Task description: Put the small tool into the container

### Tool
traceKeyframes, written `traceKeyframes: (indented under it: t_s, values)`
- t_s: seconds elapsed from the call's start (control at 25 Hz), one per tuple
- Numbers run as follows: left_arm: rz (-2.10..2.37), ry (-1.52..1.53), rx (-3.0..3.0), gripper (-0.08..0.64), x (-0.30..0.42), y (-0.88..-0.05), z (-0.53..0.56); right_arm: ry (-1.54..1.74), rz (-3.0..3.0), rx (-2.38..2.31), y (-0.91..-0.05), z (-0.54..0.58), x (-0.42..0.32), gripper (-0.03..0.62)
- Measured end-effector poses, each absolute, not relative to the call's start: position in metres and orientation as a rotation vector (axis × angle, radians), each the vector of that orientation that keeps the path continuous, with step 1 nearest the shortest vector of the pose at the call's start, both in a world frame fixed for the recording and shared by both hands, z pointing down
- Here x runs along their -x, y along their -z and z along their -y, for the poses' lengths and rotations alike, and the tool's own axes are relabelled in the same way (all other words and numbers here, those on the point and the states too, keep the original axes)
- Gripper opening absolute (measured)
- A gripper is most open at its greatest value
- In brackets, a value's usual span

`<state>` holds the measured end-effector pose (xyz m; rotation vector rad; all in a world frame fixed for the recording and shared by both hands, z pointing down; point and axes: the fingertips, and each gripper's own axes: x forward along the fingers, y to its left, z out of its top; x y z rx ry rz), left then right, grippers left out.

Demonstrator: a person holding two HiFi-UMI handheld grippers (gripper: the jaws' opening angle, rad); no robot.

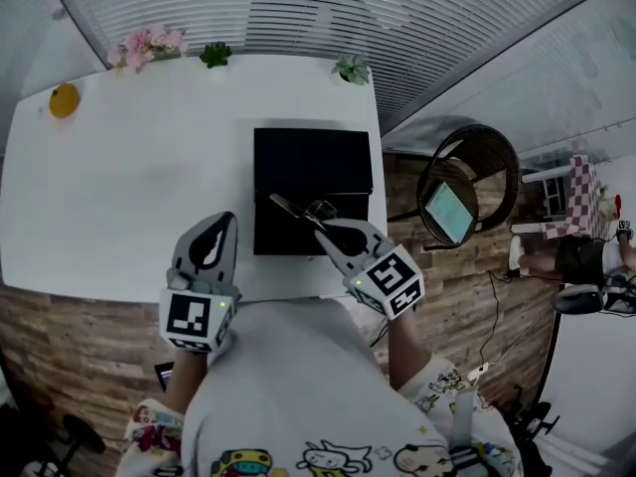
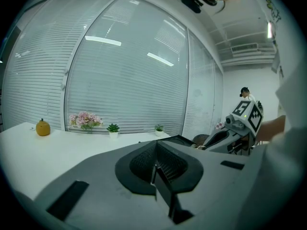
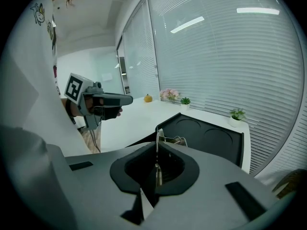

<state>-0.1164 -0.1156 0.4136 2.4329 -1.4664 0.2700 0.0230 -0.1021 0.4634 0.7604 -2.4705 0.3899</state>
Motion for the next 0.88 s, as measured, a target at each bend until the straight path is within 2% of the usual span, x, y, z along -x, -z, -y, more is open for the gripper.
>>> traceKeyframes:
  t_s: [0.88]
  values:
    - [1.411,-0.298,-2.434,0.005,0.108,-0.423,0.109,-0.46,2.418,-0.436,-0.507,0.107,-0.02,0.008]
